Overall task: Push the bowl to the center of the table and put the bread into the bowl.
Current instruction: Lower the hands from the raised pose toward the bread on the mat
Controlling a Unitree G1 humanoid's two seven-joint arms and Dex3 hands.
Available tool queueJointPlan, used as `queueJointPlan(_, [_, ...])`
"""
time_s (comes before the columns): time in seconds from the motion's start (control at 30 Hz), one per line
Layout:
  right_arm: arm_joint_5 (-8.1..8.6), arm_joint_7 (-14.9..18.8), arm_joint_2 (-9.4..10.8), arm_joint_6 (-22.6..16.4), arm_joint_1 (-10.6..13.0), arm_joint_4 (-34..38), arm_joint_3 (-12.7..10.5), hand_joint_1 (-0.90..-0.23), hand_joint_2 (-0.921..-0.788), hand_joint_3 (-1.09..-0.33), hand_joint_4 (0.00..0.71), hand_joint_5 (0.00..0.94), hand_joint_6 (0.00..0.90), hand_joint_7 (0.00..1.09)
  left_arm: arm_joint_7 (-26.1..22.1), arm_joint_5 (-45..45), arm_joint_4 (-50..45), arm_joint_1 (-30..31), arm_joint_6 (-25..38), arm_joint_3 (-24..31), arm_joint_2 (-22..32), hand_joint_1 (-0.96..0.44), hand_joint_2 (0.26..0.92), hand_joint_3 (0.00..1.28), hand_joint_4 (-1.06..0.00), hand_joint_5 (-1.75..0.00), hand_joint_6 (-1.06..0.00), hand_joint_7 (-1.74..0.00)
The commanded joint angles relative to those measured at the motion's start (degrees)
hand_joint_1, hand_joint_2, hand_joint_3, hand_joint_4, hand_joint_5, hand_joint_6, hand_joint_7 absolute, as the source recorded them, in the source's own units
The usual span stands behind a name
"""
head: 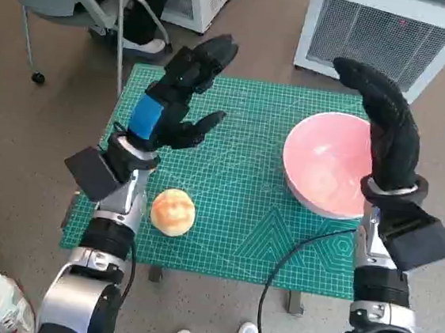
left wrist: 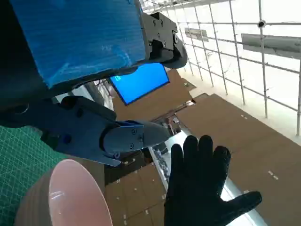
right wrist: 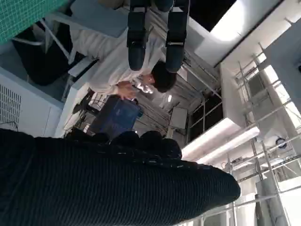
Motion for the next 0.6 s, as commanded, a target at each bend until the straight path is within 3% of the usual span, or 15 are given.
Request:
queueJointPlan(0.03, [0.25, 0.46, 0.27, 0.74, 1.32, 0.5, -0.12, -0.64, -0.921, -0.805, 0.245, 0.0, 0.298, 0.0, -0.23, -0.4, 0.19, -0.16, 0.32, 0.1, 0.16, -0.48, 0.921, 0.42, -0.31, 0.0, -0.13, -0.46])
queueJointPlan(0.6, [0.42, 0.73, 0.14, 0.8, 1.86, 0.19, -0.11, -0.635, -0.921, -0.806, 0.243, 0.0, 0.298, 0.0, -0.23, -0.29, -0.36, 0.41, 0.19, 0.09, 0.27, -0.48, 0.921, 0.42, -0.31, 0.0, -0.13, -0.47])
